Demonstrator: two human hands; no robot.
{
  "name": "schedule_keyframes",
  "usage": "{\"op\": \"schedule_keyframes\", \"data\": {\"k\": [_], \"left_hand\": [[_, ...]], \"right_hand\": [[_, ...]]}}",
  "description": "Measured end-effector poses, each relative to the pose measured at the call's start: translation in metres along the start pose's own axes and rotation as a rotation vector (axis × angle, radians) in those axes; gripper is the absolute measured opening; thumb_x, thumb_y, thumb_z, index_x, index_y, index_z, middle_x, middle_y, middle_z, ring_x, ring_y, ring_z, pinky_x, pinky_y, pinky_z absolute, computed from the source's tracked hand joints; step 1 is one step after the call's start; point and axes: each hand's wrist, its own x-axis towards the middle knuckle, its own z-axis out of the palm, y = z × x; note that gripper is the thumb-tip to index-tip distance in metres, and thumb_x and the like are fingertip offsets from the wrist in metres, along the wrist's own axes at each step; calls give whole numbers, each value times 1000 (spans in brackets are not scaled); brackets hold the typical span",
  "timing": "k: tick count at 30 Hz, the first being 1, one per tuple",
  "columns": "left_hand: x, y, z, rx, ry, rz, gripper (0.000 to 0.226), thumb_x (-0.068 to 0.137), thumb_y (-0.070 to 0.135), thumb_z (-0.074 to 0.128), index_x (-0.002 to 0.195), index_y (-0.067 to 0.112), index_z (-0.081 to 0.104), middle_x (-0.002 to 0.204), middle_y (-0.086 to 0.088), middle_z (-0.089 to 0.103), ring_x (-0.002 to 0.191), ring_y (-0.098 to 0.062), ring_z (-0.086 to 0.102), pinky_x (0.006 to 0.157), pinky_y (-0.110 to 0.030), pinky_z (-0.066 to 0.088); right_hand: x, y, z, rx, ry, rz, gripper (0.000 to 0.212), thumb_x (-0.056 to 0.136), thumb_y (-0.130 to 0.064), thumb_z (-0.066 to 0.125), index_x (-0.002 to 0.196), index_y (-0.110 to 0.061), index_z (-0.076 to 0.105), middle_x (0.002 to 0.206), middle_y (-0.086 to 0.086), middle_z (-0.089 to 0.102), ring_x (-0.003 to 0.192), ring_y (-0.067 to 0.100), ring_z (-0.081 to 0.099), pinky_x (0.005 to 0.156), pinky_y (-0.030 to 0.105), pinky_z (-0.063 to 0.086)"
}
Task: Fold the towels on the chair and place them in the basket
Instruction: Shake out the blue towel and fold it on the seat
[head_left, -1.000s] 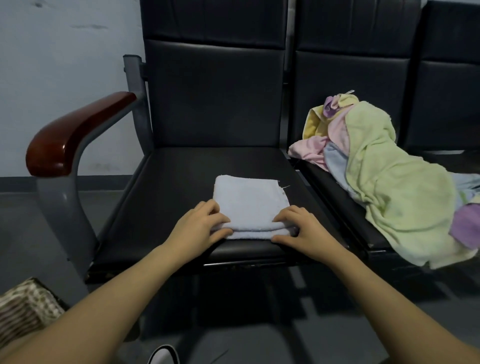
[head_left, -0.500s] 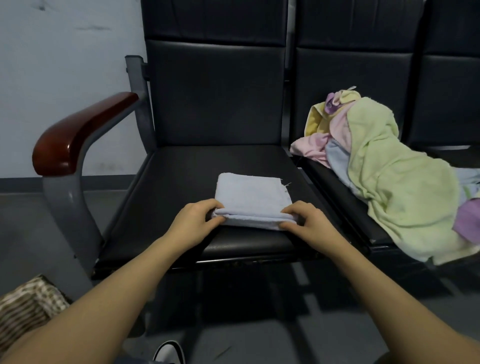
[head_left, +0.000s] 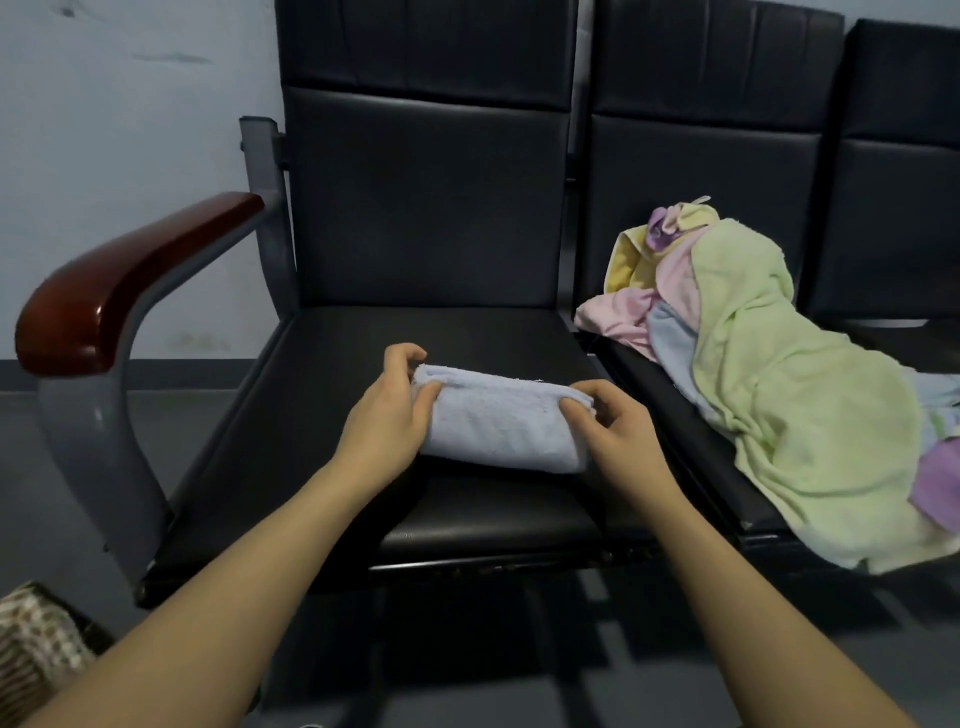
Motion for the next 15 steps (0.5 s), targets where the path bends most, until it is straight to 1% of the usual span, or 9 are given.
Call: {"op": "schedule_keyframes", "data": {"k": [2, 5, 7, 9, 11, 12, 13, 14, 15], "left_hand": [[10, 3, 8, 13, 66, -62, 38, 98, 29, 49, 131, 17, 36, 126, -3, 56, 111, -22, 56, 91, -42, 48], [28, 3, 18, 43, 161, -154, 35, 97, 30, 49, 128, 19, 38, 118, -2, 60, 104, -22, 58, 80, -36, 45], [40, 1, 24, 101, 181, -178, 34, 97, 31, 49, 126, 18, 38, 115, -2, 61, 101, -22, 59, 76, -34, 43], [51, -4, 29, 179, 153, -211, 32, 98, 31, 49, 125, 17, 40, 115, -2, 60, 101, -22, 59, 75, -34, 43], [57, -10, 36, 253, 135, -257, 29, 96, 29, 51, 122, 17, 43, 115, -3, 58, 99, -23, 58, 74, -34, 43], [60, -13, 38, 289, 153, -254, 26, 95, 27, 54, 118, 16, 47, 114, -4, 56, 98, -23, 56, 74, -34, 43], [62, -16, 41, 337, 197, -195, 21, 93, 24, 58, 110, 14, 52, 110, -6, 55, 95, -24, 55, 74, -35, 43], [65, -19, 43, 387, 237, -70, 14, 89, 20, 63, 100, 12, 58, 104, -7, 56, 90, -25, 55, 73, -36, 43], [67, -21, 45, 423, 271, 100, 9, 86, 18, 66, 89, 11, 61, 94, -6, 59, 82, -26, 56, 70, -36, 42]], "right_hand": [[10, -1, 8, -19, 96, 27, 5, 88, -14, 64, 93, -17, 64, 84, -8, 66, 77, 0, 59, 70, 15, 45], [25, -1, 17, -58, 191, 118, 15, 86, -18, 65, 100, -17, 60, 90, -6, 64, 82, 3, 59, 70, 16, 45], [36, 4, 21, -132, 179, 181, 15, 86, -21, 64, 99, -18, 58, 90, -5, 62, 82, 8, 59, 69, 22, 46], [44, 12, 25, -237, 141, 237, 14, 86, -25, 63, 98, -19, 58, 92, -4, 63, 83, 12, 59, 71, 30, 48], [50, 19, 31, -347, 104, 285, 12, 87, -26, 61, 96, -19, 58, 93, -2, 63, 86, 18, 59, 77, 34, 49], [52, 21, 33, -398, 90, 314, 10, 87, -26, 60, 95, -19, 58, 92, -2, 62, 88, 20, 58, 82, 36, 48], [54, 22, 35, -432, 82, 341, 10, 88, -27, 58, 94, -19, 58, 90, -3, 61, 88, 20, 57, 87, 38, 47], [57, 23, 36, -445, 81, 361, 9, 89, -27, 57, 93, -19, 59, 89, -4, 60, 88, 19, 56, 91, 39, 45], [60, 24, 37, -443, 82, 372, 9, 89, -27, 57, 93, -19, 59, 89, -4, 60, 87, 19, 56, 93, 41, 45]]}}
